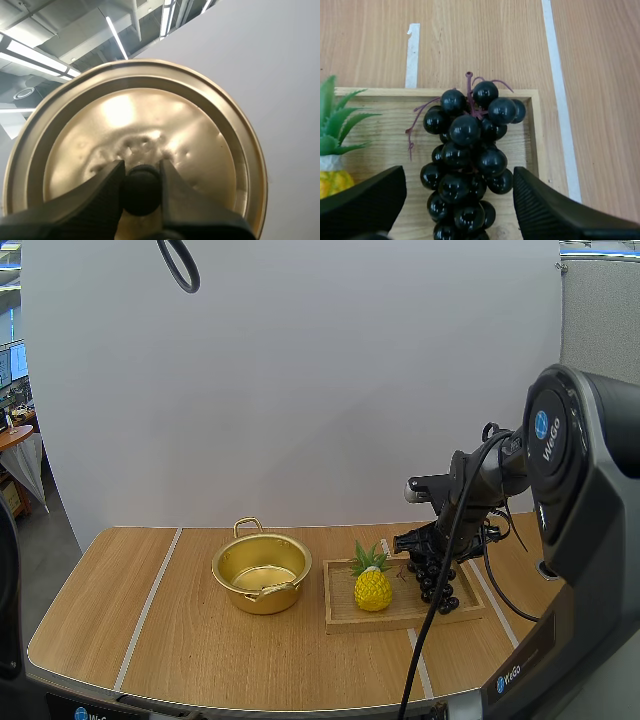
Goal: Open the pot, put the grape inside, and close it
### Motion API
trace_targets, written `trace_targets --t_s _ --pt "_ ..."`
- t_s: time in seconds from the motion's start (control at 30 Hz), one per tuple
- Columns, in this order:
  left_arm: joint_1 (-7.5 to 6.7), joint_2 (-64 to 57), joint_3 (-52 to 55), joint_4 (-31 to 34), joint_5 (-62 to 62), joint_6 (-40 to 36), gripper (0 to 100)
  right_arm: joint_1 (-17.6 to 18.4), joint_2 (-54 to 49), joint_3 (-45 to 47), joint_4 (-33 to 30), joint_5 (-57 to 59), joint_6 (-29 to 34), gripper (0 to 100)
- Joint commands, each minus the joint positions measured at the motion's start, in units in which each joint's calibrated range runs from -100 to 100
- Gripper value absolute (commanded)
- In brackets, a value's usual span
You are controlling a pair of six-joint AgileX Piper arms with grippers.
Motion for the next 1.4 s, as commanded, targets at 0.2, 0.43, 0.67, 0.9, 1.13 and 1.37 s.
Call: trace_targets --t_s 0.2,0.43,0.67,0.9,1.13,1.37 --pt "-0.12 0.0 -0.4 0.5 -2.2 -0.4 0 -0.7 4.6 -0.4 0.0 -5.4 -1.3 100" --pt "-0.12 0.0 -0.4 0.5 -2.2 -0.4 0 -0.7 7.5 -0.4 0.4 -7.9 -2.0 100" --pt "-0.12 0.0 -0.4 0.5 -2.2 -0.4 0 -0.7 10.1 -0.4 0.4 -9.9 -2.0 100" --pt "-0.12 0.0 -0.4 0.5 -2.2 -0.4 0 -0.7 14.3 -0.4 0.5 -13.2 -2.8 100" --pt "-0.12 0.0 -0.4 0.5 -2.2 -0.4 0 -0.7 15.6 -0.4 0.5 -14.2 -2.8 100" --pt "-0.12 0.0 -0.4 0.5 -2.2 -0.4 0 -0.7 15.6 -0.4 0.6 -13.5 -2.8 62"
